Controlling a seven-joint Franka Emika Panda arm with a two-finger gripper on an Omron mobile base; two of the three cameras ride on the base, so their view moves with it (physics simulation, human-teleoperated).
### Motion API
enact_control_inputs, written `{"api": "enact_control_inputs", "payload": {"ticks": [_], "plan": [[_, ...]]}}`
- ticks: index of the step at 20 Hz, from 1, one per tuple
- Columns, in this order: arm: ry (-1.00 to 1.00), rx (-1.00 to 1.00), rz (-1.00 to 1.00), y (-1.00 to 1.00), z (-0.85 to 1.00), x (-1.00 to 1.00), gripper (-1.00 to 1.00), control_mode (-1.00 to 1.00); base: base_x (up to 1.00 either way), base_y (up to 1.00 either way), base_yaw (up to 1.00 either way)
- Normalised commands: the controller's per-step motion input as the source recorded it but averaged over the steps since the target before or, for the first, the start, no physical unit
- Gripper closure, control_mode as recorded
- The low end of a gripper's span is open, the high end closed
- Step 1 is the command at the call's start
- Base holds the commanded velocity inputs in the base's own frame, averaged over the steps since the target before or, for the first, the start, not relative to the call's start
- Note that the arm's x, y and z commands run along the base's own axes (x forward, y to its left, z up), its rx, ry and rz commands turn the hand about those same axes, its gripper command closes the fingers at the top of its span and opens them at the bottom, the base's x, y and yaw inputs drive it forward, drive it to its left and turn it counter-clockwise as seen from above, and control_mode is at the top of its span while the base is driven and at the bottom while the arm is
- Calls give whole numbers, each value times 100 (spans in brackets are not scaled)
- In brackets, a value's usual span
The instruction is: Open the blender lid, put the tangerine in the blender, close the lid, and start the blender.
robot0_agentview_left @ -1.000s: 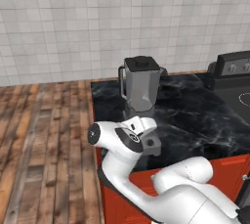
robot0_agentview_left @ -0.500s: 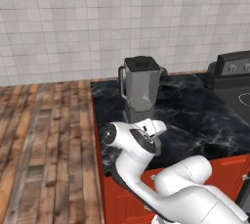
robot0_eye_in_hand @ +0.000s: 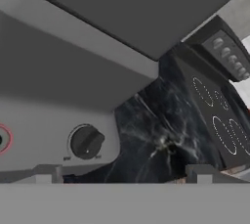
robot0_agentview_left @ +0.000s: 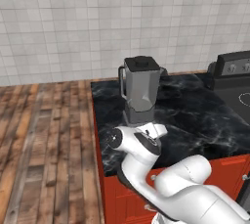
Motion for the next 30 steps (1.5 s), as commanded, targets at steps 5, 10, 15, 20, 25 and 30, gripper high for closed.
{"api": "enact_control_inputs", "payload": {"ticks": [5,10,15,20,25,30], "plan": [[0,3,0,2,-6,31,-100,-100,0,0,0],[0,0,0,21,-13,22,-100,-100,0,0,0],[0,0,0,25,-16,13,-100,-100,0,0,0],[0,0,0,8,-24,17,-100,-100,0,0,0],[0,0,0,0,-34,16,-100,-100,0,0,0],[0,0,0,0,-51,6,-100,-100,0,0,0]]}}
